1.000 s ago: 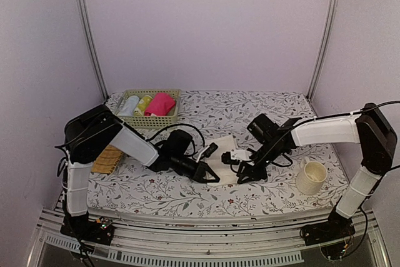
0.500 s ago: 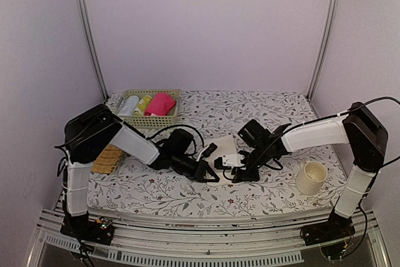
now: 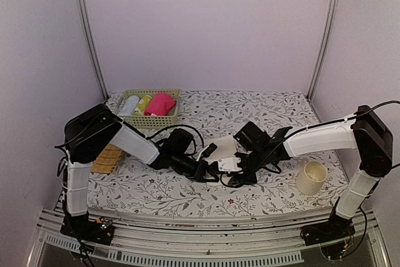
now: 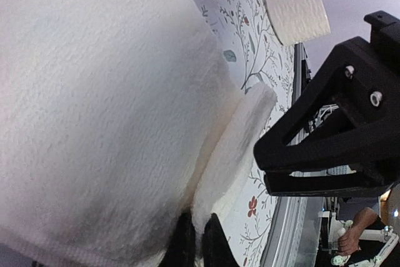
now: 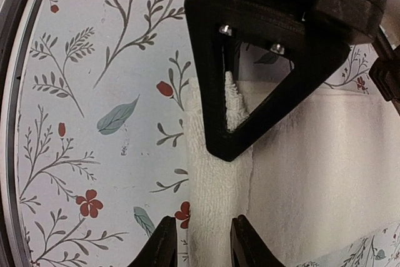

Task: Roll the towels
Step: Roll the towel at the center of the board.

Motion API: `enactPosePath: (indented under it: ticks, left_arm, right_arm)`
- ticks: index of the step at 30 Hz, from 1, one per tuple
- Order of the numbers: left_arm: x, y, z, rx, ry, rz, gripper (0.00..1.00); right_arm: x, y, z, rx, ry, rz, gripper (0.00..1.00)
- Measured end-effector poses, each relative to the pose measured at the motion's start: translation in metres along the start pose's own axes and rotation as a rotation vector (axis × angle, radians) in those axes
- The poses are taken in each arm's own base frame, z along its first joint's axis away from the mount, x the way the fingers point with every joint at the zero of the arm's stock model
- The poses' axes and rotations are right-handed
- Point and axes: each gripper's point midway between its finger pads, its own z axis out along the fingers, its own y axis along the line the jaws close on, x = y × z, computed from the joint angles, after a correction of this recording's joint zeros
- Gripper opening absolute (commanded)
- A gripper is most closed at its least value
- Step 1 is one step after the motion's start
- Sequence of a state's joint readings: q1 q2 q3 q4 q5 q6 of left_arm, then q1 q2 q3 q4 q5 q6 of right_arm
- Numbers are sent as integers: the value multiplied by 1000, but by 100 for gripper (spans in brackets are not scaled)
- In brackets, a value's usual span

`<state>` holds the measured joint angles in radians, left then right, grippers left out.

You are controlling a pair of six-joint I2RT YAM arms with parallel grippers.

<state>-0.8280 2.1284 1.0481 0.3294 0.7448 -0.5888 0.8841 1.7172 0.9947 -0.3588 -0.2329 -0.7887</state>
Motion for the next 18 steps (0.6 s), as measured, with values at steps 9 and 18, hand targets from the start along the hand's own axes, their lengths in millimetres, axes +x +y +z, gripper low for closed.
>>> enactPosePath:
  ticks: [9,18]
  left_arm:
    - [0,0,-1,2,2,-3,0]
    - [-3,0,-13,-22,-24,36,37]
  right_arm:
    - [21,-1,21,27,71,3,32]
    - [15,-12,25,67,49,-7,3]
